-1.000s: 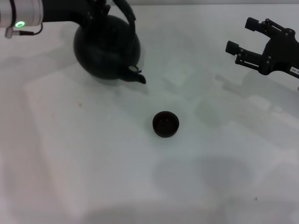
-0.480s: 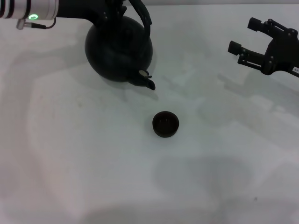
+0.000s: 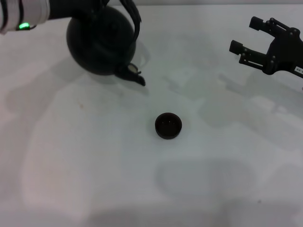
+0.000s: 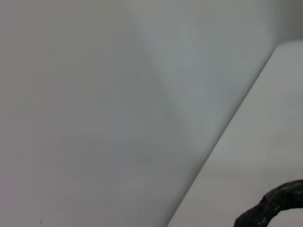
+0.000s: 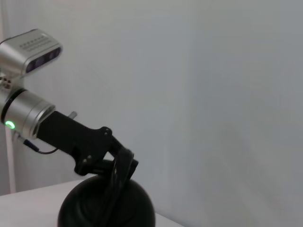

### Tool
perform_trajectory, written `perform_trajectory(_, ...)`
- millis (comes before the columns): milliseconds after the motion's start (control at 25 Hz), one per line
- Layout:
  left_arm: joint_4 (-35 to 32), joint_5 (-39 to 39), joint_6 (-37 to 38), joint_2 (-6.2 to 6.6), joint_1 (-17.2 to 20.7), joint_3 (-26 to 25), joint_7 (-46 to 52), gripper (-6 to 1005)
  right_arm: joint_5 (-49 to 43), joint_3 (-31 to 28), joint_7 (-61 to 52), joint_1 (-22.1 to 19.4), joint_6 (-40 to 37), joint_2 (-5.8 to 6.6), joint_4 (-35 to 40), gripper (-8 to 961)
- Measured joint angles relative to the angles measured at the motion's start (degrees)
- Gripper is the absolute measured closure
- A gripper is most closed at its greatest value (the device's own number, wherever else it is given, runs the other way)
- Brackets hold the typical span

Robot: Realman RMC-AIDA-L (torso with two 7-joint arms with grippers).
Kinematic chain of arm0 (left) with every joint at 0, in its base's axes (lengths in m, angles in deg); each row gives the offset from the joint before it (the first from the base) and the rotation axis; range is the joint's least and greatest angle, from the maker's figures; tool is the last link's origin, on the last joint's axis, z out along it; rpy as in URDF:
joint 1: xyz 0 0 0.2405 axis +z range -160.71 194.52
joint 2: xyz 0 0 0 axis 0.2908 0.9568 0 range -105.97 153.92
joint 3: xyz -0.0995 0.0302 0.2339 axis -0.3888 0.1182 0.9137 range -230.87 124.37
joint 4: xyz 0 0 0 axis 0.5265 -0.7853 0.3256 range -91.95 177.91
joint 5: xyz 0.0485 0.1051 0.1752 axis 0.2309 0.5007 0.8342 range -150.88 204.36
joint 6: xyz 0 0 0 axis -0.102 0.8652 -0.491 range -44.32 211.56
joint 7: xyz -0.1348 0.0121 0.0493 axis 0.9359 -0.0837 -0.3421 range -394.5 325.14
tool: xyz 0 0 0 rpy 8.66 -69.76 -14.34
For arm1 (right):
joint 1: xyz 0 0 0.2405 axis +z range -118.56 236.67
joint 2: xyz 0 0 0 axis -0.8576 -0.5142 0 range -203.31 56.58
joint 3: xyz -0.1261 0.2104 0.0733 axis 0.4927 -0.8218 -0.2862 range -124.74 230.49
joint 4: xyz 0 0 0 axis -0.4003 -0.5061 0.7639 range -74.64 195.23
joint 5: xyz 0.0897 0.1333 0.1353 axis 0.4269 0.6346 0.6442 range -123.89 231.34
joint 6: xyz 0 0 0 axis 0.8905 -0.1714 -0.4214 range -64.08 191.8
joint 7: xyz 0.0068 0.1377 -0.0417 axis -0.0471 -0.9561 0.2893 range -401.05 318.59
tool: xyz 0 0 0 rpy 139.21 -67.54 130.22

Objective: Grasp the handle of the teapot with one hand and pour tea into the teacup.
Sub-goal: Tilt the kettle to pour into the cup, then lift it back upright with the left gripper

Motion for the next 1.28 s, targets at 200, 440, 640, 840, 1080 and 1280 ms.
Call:
perform_trajectory(200,-6.5,17.5,4.6,-6.59,3.5,-7.4,1.8,884,0.0,0.1,0.4,0.3,0.0,-0.2,-0.1,86)
perform_trajectory(440,-8.4,15.4,4.7,-6.46,5.2,-6.7,2.2,884,0.1,0.1,0.7,0.5,-0.1,-0.22,-1.5,85)
perform_trajectory(640,-9.7,12.4,4.5,-6.65,6.5,-5.9,2.2,883,0.1,0.1,0.7,0.7,-0.1,-0.28,-1.7,85)
perform_trajectory(840,-10.0,8.8,3.9,-6.75,7.8,-5.8,2.2,883,0.1,0.1,0.7,0.7,-0.3,-0.29,-1.7,85)
perform_trajectory(1080,-10.0,7.3,1.1,-6.84,8.8,-2.1,2.3,883,0.2,0.1,0.7,0.7,-0.4,-0.28,-1.7,85)
perform_trajectory(1280,-10.5,7.1,-0.4,-6.87,9.0,0.9,2.7,884,0.2,0.1,0.7,0.8,-0.5,-0.29,-1.6,85)
